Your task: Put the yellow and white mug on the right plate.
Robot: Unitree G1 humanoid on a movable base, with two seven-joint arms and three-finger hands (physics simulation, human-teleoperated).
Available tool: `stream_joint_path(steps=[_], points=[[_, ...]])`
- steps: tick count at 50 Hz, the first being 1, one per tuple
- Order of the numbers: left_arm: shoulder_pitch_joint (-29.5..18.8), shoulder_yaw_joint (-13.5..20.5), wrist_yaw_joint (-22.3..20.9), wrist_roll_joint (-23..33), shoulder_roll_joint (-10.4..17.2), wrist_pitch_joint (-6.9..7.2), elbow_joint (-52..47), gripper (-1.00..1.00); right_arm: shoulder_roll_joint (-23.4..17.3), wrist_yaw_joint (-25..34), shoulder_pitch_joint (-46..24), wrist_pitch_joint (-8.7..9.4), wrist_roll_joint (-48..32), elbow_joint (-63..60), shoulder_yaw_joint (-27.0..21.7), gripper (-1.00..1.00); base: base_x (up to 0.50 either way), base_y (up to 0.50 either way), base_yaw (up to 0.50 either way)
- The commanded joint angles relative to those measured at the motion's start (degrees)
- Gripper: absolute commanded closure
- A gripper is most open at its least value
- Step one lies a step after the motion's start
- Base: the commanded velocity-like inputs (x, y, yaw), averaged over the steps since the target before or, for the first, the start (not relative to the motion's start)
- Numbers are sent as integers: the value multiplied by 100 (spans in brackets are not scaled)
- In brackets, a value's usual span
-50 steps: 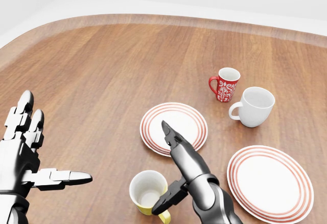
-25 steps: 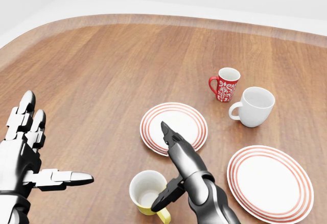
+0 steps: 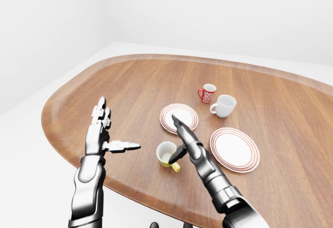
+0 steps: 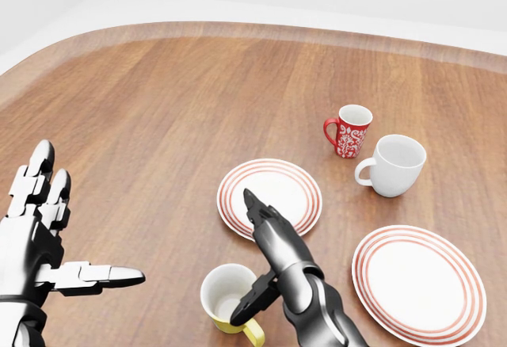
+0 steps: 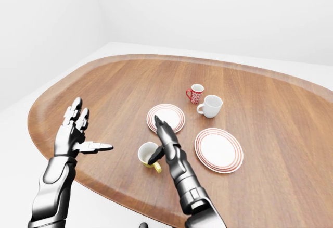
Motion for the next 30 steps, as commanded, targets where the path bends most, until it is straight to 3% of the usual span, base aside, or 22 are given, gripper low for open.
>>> stream_joint_path(steps=[1,10,20,30], points=[[1,15,-6,-17,4,0,-19,-100,50,-149,-127,-89,-108,332,21,-100,0,0,0],[7,21,-11,-30,3,0,-44,-100,94,-197,-161,-75,-216,370,53,-100,0,0,0],[-10,7,-14,-31,1,0,24,-100,113,-337,-289,-270,-315,735,61,-100,0,0,0],[-17,12,-16,-45,5,0,50,-100,133,-396,-316,-331,-447,871,82,-100,0,0,0]])
